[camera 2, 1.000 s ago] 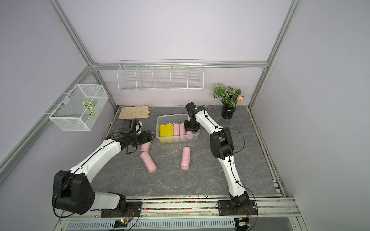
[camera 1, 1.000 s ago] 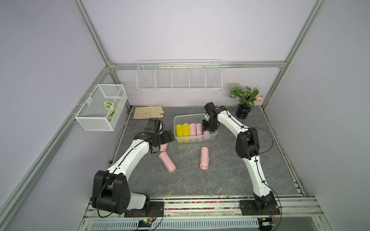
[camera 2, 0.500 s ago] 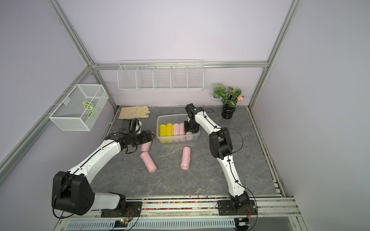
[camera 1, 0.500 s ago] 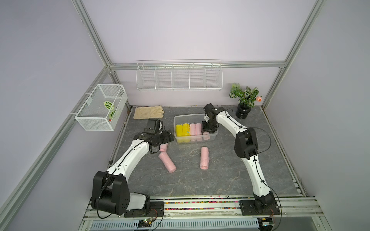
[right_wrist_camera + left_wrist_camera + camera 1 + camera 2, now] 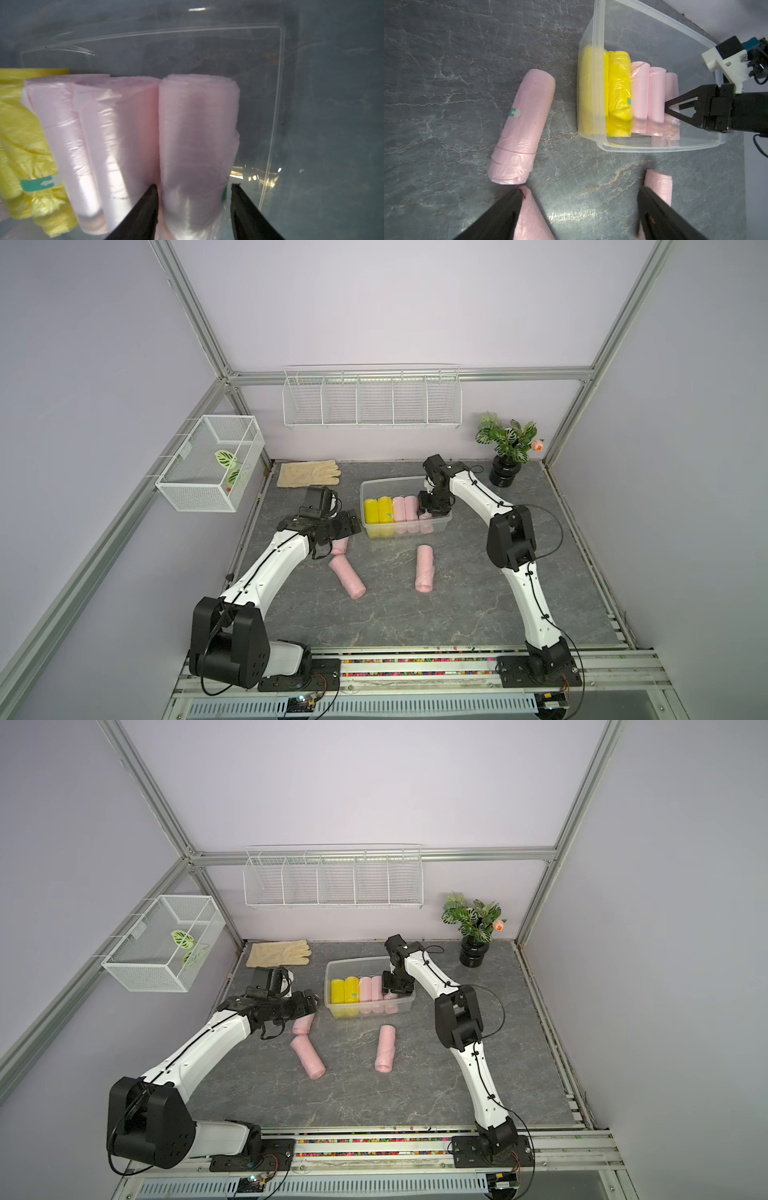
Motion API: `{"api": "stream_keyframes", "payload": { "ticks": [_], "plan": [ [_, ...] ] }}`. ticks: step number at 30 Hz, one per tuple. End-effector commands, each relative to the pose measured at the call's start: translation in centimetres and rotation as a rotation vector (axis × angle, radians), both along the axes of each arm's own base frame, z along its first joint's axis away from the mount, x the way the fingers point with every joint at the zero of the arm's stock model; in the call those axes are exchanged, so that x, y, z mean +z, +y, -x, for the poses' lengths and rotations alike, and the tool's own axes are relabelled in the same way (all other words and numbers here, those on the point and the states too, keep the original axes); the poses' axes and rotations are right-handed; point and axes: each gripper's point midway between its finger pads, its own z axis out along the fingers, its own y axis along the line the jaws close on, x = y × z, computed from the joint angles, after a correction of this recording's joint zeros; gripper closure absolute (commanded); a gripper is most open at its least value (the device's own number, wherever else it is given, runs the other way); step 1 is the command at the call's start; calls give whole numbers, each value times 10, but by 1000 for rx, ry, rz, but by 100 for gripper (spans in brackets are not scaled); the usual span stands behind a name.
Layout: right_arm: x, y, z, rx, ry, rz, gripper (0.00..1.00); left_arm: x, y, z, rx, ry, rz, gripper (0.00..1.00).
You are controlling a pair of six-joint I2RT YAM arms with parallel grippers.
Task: Put the roll of trash bags into the storage box
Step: Place the roll of trash bags in the storage box.
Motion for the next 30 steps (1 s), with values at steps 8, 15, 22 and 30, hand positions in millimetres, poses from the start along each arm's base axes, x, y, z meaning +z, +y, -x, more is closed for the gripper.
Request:
{"api": "stream_keyframes", "payload": {
  "ticks": [8, 15, 22, 30],
  "plan": [
    [27, 19, 5, 41, -15, -130, 41, 2, 2, 2, 8, -7, 11, 9],
    [35, 19, 5, 42, -30, -135, 41, 2, 1, 1, 7, -6, 12, 9],
    [38, 19, 6, 45, -31, -144, 41, 2, 1, 0, 7, -5, 13, 9],
    [49, 15, 5, 43, -52, -132, 41, 2, 0, 0, 5, -7, 16, 9]
  ]
}}
